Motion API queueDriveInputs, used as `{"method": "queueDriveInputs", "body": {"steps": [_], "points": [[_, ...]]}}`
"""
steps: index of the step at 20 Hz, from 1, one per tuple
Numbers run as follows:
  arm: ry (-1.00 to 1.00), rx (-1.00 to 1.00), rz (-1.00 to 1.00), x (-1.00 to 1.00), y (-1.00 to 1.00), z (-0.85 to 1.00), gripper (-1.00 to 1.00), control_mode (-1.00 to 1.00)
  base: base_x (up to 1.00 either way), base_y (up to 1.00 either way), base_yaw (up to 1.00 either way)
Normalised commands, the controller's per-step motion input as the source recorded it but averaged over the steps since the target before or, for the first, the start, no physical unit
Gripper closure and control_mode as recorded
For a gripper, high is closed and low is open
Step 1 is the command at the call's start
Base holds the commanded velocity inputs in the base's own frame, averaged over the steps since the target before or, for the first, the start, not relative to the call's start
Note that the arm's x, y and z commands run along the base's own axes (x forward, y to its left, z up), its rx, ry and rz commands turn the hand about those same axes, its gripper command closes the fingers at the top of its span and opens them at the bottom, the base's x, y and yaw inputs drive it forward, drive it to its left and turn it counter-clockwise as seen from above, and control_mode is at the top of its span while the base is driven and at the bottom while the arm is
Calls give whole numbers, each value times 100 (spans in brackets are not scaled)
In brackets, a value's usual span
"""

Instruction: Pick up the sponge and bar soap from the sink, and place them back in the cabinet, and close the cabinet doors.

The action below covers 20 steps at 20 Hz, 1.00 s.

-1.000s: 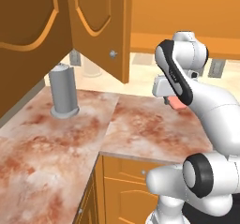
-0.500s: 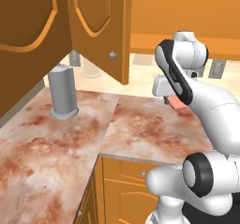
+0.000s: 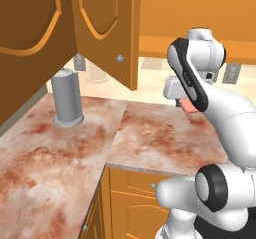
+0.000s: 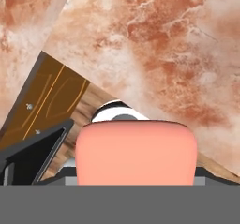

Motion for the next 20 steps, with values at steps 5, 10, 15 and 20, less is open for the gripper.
{"method": "queueDriveInputs", "body": {"steps": [5,10,15,20], "points": [[-14,0,0,9,0,36,100,-100,0,0,0],[-9,0,0,27,0,28,100,-100,0,0,0],[-9,0,0,27,0,22,100,-100,0,0,0],[-11,0,0,18,0,23,100,-100,0,0,0]]}}
